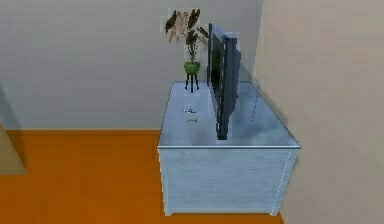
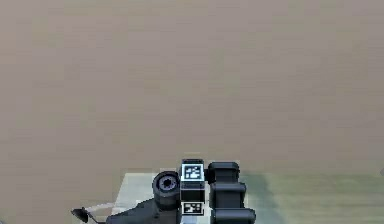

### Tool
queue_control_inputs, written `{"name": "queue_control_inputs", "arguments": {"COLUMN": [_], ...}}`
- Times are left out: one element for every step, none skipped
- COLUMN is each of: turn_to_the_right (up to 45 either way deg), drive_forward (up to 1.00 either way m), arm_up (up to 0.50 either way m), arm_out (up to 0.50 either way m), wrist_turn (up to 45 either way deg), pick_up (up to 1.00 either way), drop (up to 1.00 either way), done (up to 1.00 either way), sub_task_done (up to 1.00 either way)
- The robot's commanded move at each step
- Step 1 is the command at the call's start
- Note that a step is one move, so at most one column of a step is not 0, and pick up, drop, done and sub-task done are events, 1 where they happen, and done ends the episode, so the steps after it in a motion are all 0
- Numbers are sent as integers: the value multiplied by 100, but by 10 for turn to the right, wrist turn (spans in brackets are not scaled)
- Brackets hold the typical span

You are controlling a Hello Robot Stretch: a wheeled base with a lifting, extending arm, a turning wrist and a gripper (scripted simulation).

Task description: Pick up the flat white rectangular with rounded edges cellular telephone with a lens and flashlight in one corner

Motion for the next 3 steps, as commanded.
{"name": "queue_control_inputs", "arguments": {"turn_to_the_right": [0,0,0], "drive_forward": [0,0,0], "arm_up": [0,0,-30], "arm_out": [0,0,0], "wrist_turn": [450,420,0], "pick_up": [0,0,0], "drop": [0,0,0], "done": [0,0,0], "sub_task_done": [0,0,0]}}
